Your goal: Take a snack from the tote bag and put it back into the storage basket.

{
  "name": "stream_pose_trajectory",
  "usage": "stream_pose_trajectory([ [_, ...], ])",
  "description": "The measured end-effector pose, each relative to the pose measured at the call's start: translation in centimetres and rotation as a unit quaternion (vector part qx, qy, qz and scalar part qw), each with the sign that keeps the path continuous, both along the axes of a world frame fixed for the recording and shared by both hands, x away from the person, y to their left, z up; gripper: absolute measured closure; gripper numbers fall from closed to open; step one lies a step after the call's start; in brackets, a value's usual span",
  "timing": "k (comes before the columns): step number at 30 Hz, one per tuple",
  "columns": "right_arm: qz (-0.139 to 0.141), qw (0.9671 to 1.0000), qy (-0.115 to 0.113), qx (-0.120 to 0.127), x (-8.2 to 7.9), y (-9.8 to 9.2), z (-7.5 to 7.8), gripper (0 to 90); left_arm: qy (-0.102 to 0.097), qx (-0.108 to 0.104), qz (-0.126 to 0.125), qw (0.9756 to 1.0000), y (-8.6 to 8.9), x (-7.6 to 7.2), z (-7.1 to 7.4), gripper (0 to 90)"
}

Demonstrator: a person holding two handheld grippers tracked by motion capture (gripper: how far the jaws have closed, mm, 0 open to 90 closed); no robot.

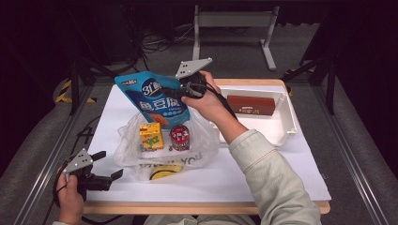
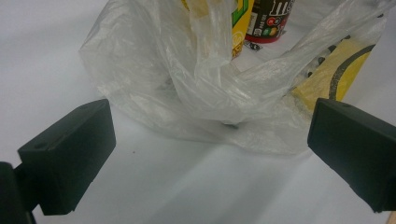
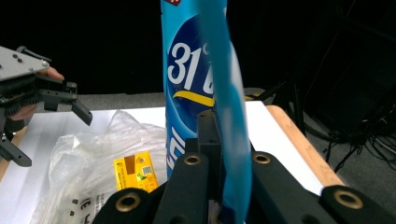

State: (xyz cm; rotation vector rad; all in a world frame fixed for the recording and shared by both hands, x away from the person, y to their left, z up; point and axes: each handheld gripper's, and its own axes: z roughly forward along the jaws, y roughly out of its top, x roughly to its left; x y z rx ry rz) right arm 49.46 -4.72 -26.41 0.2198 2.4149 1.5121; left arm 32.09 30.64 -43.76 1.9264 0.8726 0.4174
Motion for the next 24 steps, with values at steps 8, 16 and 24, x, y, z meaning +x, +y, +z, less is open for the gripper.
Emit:
stream_pose_trajectory([
  [8,-0.003,0.9999,-0.012,0.008,-0.5,-0.4,1.7,89.9,0.002,-0.001,0.001,1.0000,0.0,0.0,-0.1,1.5],
  [16,-0.005,0.9996,-0.020,0.019,-1.0,-1.2,3.7,89.8,0.002,-0.002,0.000,1.0000,-0.1,0.0,-0.1,1.5],
  [24,-0.016,0.9991,-0.030,0.025,-1.3,-2.3,5.2,89.8,0.003,-0.003,0.002,1.0000,0.0,0.0,-0.1,1.5],
])
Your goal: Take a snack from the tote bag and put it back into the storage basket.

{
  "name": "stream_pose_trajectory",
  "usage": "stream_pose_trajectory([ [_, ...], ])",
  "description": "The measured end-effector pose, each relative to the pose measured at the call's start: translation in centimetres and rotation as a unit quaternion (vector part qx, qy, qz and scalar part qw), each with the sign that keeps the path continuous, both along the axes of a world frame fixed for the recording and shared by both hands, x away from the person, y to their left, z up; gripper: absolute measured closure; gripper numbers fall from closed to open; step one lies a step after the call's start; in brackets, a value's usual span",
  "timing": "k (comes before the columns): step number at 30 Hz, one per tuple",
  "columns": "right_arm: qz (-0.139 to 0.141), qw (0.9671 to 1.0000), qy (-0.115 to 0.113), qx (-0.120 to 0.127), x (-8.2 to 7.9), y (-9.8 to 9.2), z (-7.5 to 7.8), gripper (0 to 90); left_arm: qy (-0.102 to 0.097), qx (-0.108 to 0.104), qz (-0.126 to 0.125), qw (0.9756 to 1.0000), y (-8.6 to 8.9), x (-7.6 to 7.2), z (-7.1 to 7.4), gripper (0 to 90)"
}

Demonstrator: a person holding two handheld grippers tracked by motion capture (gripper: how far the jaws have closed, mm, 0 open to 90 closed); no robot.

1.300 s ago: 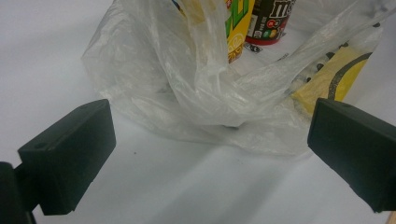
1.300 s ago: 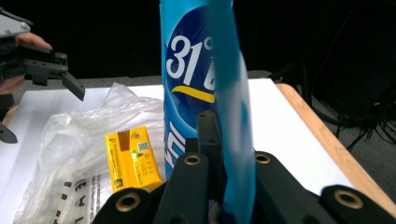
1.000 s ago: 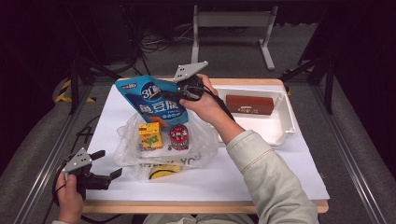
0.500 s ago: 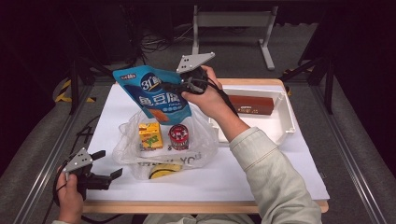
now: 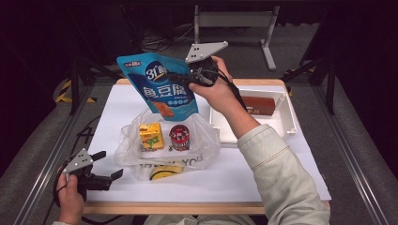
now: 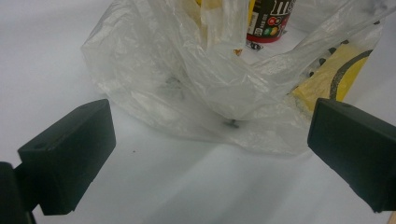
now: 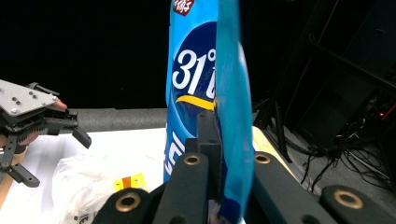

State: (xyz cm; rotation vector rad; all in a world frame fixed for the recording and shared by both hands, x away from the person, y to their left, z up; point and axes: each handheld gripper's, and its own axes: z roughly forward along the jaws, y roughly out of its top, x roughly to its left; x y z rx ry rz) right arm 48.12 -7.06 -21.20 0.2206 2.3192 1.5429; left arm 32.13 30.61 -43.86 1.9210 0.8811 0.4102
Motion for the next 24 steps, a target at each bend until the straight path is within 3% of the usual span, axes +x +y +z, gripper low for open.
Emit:
stream_pose_trajectory([
  [24,-0.043,0.9989,-0.012,0.017,-0.3,-5.6,2.5,89.8,0.001,0.003,0.000,1.0000,0.0,0.1,0.0,1.5],
])
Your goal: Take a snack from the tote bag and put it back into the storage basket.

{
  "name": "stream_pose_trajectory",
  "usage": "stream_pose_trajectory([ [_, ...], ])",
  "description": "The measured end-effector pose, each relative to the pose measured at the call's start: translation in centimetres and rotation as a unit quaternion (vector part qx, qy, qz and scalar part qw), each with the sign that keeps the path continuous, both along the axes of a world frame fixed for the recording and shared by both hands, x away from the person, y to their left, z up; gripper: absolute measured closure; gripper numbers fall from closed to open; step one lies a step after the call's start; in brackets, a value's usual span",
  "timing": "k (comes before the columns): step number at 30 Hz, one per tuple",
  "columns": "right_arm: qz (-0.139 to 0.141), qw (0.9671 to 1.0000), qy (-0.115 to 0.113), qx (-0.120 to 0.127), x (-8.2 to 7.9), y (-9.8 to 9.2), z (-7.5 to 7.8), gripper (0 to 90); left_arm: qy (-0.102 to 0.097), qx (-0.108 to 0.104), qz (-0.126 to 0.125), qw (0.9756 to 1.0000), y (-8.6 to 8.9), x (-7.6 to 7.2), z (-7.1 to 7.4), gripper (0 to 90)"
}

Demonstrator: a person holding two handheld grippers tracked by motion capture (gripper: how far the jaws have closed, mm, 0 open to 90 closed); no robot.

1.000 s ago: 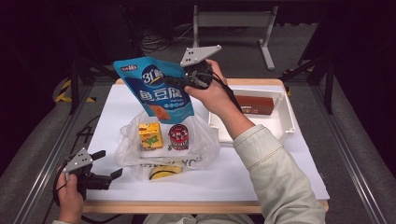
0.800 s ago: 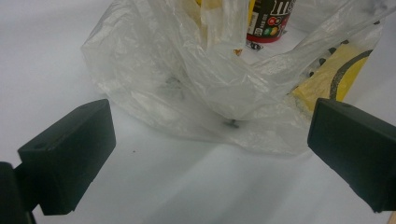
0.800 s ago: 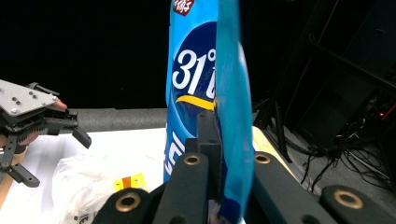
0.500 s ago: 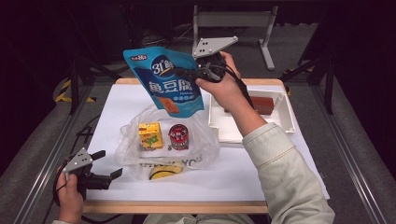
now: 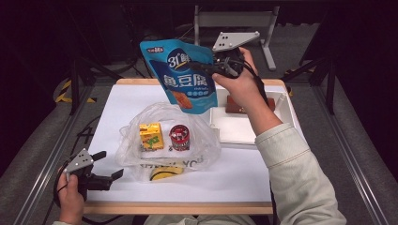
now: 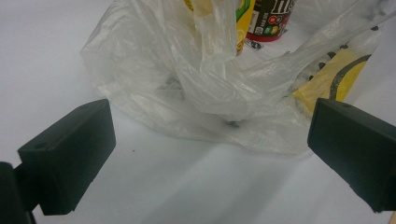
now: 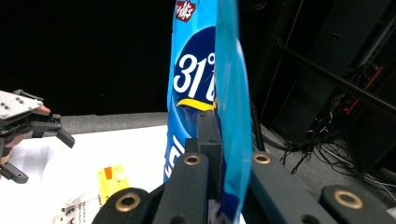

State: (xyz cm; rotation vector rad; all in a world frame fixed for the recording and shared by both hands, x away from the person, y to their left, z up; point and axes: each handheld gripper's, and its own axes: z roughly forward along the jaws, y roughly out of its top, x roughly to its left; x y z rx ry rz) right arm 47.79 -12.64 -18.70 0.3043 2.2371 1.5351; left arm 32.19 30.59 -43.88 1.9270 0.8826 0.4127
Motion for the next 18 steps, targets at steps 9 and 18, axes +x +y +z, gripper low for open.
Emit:
stream_pose_trajectory([
  [9,-0.022,0.9997,-0.002,0.003,-0.1,-2.5,0.3,89.8,0.000,0.001,0.000,1.0000,0.0,0.0,0.0,1.5],
  [18,-0.049,0.9988,-0.002,0.002,-0.2,-5.1,0.2,89.8,0.001,0.001,0.001,1.0000,0.0,0.0,0.0,1.5],
])
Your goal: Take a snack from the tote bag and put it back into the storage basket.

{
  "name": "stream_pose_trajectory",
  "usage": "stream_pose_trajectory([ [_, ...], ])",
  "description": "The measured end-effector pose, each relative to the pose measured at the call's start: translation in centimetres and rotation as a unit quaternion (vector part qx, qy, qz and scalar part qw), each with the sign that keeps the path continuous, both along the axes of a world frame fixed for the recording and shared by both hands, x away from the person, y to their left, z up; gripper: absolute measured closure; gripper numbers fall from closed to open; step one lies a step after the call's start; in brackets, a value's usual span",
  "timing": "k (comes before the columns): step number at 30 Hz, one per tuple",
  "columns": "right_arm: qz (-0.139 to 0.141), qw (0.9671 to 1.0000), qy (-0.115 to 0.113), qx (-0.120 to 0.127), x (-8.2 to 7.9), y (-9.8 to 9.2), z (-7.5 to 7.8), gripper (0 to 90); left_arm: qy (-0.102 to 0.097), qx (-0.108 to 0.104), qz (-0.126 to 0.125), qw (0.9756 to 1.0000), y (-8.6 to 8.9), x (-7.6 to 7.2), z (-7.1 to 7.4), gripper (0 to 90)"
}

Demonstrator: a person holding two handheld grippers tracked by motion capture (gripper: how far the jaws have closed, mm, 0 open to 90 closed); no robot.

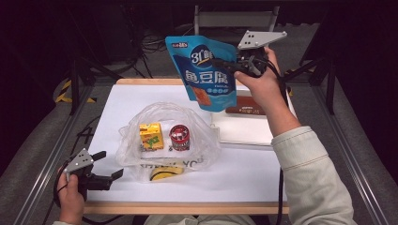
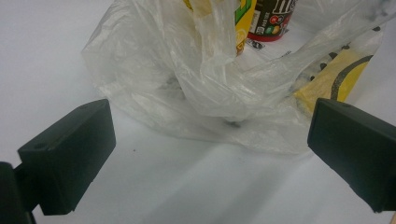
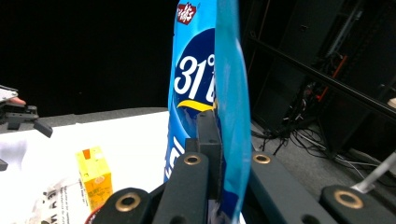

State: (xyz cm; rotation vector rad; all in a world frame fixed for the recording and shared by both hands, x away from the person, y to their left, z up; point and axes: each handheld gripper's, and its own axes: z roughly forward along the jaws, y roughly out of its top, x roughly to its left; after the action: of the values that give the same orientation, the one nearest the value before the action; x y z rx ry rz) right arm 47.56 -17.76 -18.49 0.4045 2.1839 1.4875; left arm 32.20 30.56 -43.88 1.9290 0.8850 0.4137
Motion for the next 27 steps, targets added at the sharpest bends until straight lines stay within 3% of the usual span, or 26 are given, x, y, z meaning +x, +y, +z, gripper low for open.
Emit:
stream_pose_trajectory([
  [27,-0.069,0.9976,0.009,0.002,-0.1,-6.9,-0.5,89.8,0.002,0.002,-0.001,1.0000,-0.2,0.0,-0.1,1.5],
])
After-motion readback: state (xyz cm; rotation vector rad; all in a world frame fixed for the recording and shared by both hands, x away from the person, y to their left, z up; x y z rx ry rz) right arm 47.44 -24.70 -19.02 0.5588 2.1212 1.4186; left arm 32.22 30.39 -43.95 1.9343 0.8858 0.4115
